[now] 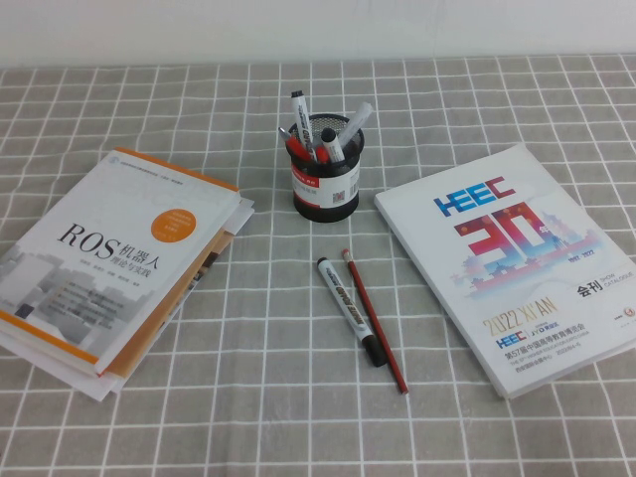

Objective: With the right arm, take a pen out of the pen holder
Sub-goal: 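Take a marker out of the pen holder and lay it on the table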

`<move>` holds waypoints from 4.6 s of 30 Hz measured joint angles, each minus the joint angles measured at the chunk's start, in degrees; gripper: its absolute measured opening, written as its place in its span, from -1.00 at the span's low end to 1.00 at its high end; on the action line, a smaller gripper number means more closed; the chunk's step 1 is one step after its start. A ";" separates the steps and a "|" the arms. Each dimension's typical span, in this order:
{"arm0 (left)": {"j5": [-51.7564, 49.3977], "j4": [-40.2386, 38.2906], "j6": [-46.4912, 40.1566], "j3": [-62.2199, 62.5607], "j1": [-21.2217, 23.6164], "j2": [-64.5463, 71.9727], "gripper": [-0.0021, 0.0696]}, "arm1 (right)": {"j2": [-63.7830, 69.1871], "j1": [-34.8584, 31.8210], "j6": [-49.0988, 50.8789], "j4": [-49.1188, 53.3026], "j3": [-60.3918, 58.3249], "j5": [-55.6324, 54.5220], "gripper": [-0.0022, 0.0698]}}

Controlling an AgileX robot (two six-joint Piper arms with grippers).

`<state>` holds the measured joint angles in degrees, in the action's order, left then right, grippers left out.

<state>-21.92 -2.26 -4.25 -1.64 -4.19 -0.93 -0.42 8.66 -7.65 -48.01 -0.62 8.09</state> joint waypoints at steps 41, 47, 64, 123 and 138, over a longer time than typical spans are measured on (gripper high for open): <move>0.00 0.00 0.00 0.00 0.00 0.00 -0.95 | 83.38 26.41 -5.09 31.09 54.41 -1.78 -0.94; 0.00 0.00 0.00 0.00 0.00 0.00 -0.95 | 89.96 28.60 -5.20 35.50 54.41 -20.01 -0.73; 0.00 0.00 0.00 0.00 0.00 0.00 -0.95 | 104.93 25.75 14.13 59.32 54.56 -51.85 -0.11; 0.00 0.00 0.00 0.00 0.00 0.00 -0.95 | 120.95 24.11 9.51 55.33 74.95 -45.85 0.03; 0.00 0.00 0.00 0.00 0.00 0.00 -0.95 | 120.95 24.11 9.51 54.58 74.95 -49.41 -0.08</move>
<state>-21.92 -2.26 -4.25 -1.64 -4.19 -0.93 120.53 32.76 1.86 6.58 74.34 -41.32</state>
